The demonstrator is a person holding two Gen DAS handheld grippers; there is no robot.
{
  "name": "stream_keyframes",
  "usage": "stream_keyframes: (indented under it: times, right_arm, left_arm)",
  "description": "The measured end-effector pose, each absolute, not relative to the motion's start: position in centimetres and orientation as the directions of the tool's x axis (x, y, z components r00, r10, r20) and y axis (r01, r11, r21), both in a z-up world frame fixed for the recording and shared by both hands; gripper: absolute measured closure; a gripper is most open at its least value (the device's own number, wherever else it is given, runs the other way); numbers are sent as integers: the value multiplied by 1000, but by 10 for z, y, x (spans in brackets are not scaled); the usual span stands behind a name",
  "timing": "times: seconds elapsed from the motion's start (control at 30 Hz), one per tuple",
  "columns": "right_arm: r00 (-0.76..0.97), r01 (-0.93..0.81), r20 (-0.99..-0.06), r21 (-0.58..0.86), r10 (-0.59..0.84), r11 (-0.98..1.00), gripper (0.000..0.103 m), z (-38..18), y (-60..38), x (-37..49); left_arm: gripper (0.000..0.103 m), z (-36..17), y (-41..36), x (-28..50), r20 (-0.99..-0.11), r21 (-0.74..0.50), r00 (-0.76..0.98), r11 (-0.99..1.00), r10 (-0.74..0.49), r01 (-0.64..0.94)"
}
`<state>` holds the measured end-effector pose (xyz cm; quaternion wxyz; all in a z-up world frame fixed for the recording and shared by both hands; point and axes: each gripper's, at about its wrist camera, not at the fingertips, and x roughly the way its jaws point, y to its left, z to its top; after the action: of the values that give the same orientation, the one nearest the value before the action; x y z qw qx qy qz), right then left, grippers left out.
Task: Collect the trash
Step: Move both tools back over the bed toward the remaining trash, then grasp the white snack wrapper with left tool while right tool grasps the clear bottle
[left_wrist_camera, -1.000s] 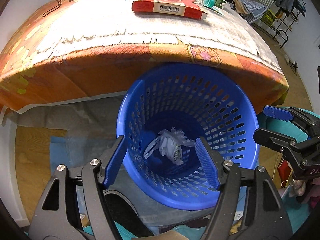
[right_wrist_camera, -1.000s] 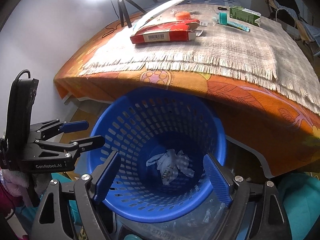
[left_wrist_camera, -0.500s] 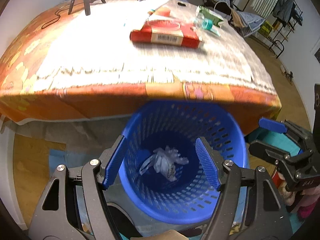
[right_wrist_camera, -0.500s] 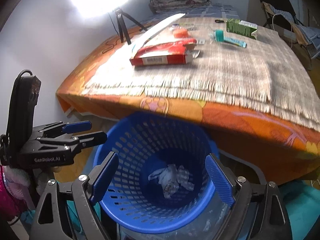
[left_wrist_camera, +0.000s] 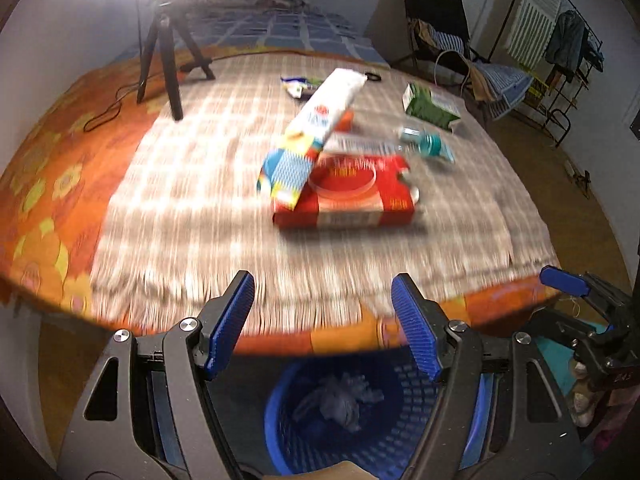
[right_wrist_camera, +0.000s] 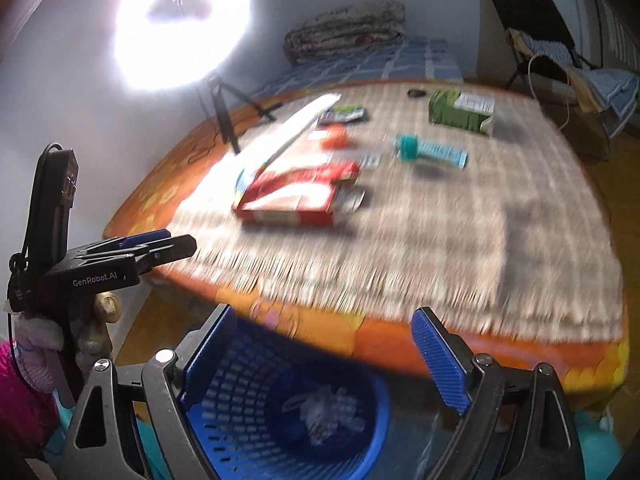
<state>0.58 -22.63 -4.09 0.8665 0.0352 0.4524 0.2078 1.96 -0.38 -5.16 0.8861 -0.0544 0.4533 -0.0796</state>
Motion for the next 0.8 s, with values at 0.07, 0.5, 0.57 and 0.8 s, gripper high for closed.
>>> stream_keyframes:
  times: [0.07, 0.5, 0.57, 0.8]
  right_arm:
    - [519, -325, -761, 245, 389, 914, 12, -35, -229, 19]
    - [553, -244, -734, 310, 394, 919, 13, -29, -258, 116]
    - [549, -214, -727, 354, 412, 910, 13, -32, -264, 130]
    - [526, -103, -705, 502, 476, 859, 26, -53, -277, 177]
  left_arm:
    - [30, -49, -3, 34, -790, -166, 583, 982, -187, 89]
    - [30, -53, -8, 96, -785, -183, 588, 980, -196, 83]
    - [30, -56, -8, 105, -787, -193, 583, 978, -202, 79]
    - [30, -68, -4, 130, -799, -210, 566, 976, -204, 56]
